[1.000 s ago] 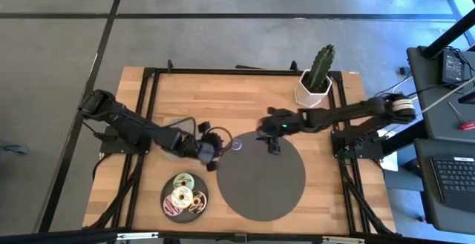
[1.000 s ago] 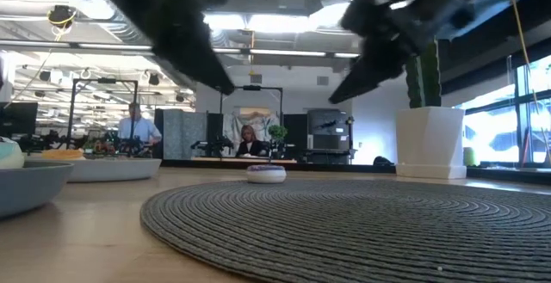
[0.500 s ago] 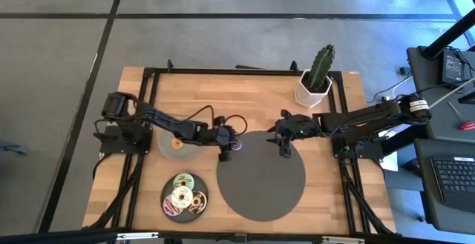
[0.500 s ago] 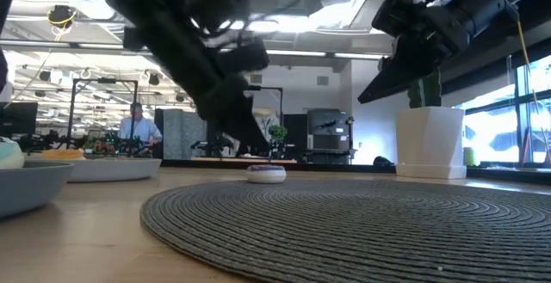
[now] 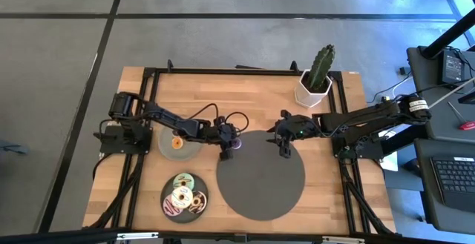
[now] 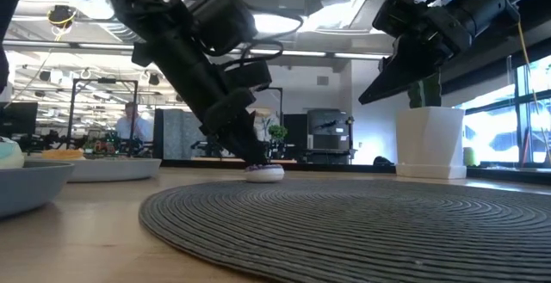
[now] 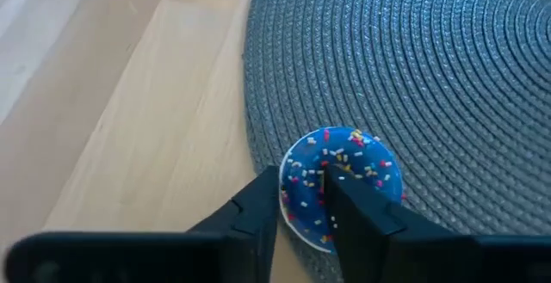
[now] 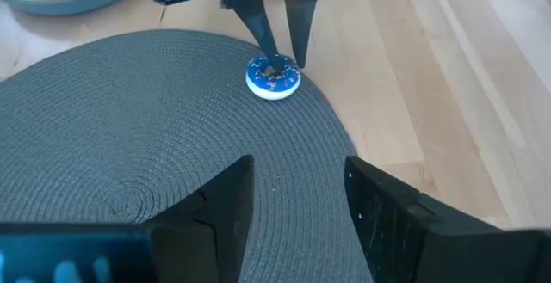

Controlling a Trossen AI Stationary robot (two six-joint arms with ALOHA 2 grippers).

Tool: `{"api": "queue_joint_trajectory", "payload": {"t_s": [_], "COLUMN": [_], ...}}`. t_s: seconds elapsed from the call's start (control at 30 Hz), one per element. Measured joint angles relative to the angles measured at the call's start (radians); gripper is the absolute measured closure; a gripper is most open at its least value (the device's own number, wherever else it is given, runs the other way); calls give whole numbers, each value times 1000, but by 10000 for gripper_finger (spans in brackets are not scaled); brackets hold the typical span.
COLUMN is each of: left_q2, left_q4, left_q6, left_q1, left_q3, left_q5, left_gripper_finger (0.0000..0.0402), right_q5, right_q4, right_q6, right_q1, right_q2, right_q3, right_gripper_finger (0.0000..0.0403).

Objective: Pick & Place donuts
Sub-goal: Put the small blue donut on the gray plate

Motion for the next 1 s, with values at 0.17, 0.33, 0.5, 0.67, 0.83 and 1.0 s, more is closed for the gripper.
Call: {"api": "queue_joint_trajectory", "payload": {"t_s": [0.17,0.33,0.5,0.67,0.83,1.0], "left_q2": [0,-32,-212,-435,-600,-649], "left_q4": [0,4,-171,-523,-815,-941], "left_q6": [-9,-57,-99,-304,-702,-1038], "left_q1": [7,7,-8,-108,-266,-389], "left_q3": [0,0,0,-13,-59,-141], "left_q5": [21,12,-62,-241,-364,-408], "left_gripper_finger": [363,394,397,398,398,398], "right_q5": [0,0,0,0,0,0], "right_q4": [0,-1,-1,-1,-1,1], "right_q6": [0,0,2,6,5,4], "right_q1": [0,0,0,0,0,0], "right_q2": [0,0,0,0,0,0], "right_q3": [0,0,0,0,0,0], "right_gripper_finger": [220,220,220,220,220,220]}}
